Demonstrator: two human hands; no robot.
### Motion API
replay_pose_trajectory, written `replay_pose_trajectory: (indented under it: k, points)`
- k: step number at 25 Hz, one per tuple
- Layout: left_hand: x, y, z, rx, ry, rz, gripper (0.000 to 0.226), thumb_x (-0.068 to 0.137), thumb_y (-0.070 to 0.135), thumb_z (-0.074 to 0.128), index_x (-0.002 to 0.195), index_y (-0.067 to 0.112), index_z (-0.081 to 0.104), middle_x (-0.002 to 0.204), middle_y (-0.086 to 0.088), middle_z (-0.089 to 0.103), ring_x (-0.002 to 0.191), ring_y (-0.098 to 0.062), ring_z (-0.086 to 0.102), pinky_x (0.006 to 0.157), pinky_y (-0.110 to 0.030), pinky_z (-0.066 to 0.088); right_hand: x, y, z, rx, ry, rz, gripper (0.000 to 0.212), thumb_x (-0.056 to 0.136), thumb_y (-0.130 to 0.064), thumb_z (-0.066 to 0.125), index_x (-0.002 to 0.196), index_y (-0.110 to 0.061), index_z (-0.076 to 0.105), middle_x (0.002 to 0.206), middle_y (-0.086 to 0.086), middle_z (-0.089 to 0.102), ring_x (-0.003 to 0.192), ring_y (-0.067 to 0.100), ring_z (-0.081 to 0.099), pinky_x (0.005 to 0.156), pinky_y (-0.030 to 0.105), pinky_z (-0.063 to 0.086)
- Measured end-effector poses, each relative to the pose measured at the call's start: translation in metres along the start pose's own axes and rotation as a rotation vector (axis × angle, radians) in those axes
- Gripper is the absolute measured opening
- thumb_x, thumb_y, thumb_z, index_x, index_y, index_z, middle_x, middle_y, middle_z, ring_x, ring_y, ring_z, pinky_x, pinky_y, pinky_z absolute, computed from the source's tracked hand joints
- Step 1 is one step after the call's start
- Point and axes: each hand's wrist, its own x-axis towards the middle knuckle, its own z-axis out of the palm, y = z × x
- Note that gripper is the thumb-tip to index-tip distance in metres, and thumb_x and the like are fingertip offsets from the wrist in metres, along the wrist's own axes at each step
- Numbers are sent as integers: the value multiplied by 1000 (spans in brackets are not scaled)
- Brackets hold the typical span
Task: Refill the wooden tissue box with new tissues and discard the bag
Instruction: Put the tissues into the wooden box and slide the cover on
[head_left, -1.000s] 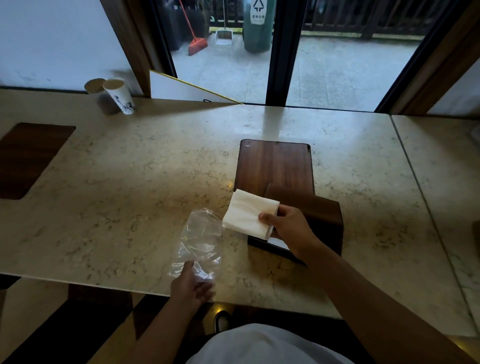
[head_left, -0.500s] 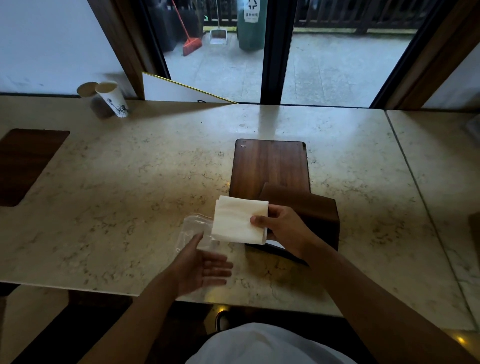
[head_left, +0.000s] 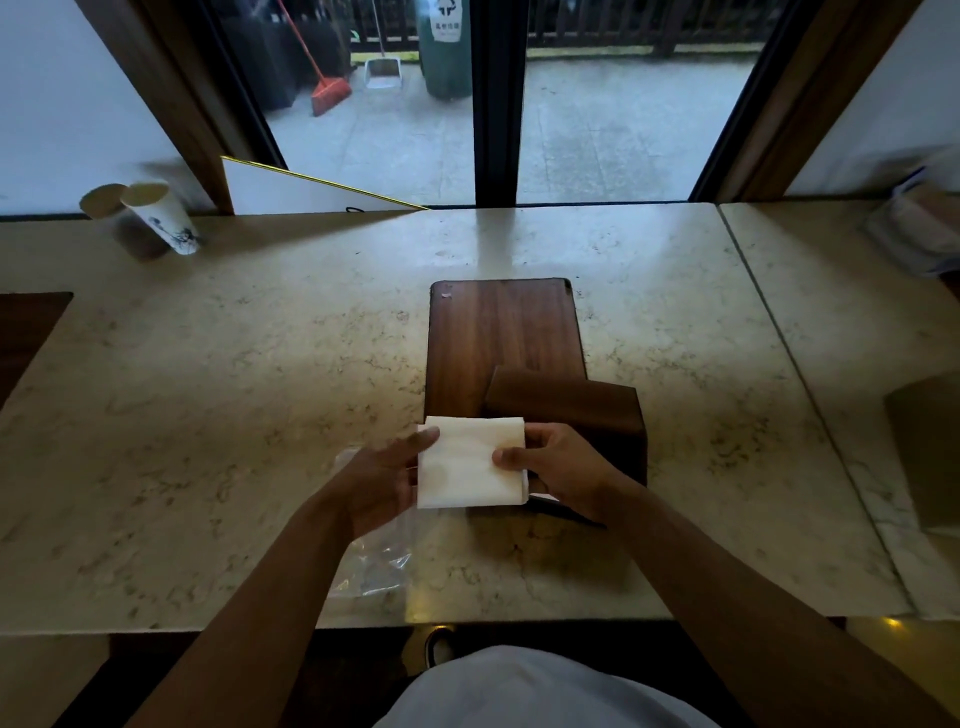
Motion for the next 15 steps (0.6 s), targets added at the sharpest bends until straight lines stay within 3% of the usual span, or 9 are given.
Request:
replay_pose_trajectory:
  k: [3, 7, 9, 12, 15]
  points:
    - [14, 2, 6, 138, 125, 9, 33, 86, 9, 73, 118, 3, 65, 124, -19, 68, 99, -34, 74, 74, -47, 63, 6, 7, -10, -57, 78, 1, 39, 91, -15, 71, 130, -12, 64, 125, 2, 67, 113, 22, 66, 95, 44, 58]
    - [33, 6, 21, 392, 267, 37, 7, 92, 8, 69, 94, 15, 67, 114, -12, 69, 101, -34, 70, 79, -51, 63, 10, 17, -23, -57, 161, -9, 7, 98, -18, 62, 102, -21, 67, 109, -2, 69, 99, 13, 66, 62, 20, 59]
    - [41, 7, 32, 541, 298, 83, 11, 91, 11, 71, 90, 20, 65, 107, -4, 67, 97, -28, 69, 77, -46, 64, 14, 23, -30, -96, 243, -20, 7, 99, -18, 60, 100, -20, 67, 109, 1, 68, 100, 15, 65, 67, 24, 60]
    - [54, 3, 50, 698, 348, 166, 18, 91, 12, 72, 108, 10, 68, 107, -4, 67, 100, -27, 68, 79, -43, 64, 17, 30, -39, -162, 357, -42, 15, 97, -16, 63, 111, -11, 69, 112, 5, 70, 105, 21, 66, 85, 42, 62]
    - [67, -3, 64, 797, 380, 214, 28, 93, 16, 69, 119, 5, 67, 114, -7, 66, 105, -28, 65, 84, -41, 62, 19, 37, -47, -249, 482, -58, 24, 94, -17, 68, 116, -7, 70, 112, 6, 71, 101, 21, 68, 86, 46, 61]
